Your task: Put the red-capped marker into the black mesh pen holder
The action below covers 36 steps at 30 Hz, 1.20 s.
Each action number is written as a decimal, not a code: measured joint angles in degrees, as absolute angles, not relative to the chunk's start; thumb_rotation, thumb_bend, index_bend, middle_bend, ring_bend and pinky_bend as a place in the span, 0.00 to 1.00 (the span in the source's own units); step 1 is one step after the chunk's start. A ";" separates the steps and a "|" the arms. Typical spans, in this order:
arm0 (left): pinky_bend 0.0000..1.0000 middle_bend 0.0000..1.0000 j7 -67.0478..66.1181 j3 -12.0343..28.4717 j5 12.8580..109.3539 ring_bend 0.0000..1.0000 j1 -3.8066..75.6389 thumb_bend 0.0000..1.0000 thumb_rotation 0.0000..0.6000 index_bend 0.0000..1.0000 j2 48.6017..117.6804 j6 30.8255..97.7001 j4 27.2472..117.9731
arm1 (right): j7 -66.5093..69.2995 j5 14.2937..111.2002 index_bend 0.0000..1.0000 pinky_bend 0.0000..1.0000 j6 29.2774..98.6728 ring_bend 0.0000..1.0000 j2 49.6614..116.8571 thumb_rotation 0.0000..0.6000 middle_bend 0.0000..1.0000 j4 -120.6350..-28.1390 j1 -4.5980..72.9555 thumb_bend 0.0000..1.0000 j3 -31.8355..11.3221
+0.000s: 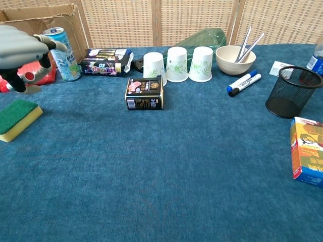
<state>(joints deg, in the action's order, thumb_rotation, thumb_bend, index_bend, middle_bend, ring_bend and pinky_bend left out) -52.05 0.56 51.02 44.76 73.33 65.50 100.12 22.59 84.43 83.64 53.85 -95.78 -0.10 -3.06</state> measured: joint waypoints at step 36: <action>0.29 0.00 -53.64 2.24 50.36 0.00 46.81 0.41 1.00 0.75 64.38 64.30 108.22 | 49.18 78.84 0.00 0.13 57.21 0.00 67.40 1.00 0.00 -75.96 15.33 0.00 -7.56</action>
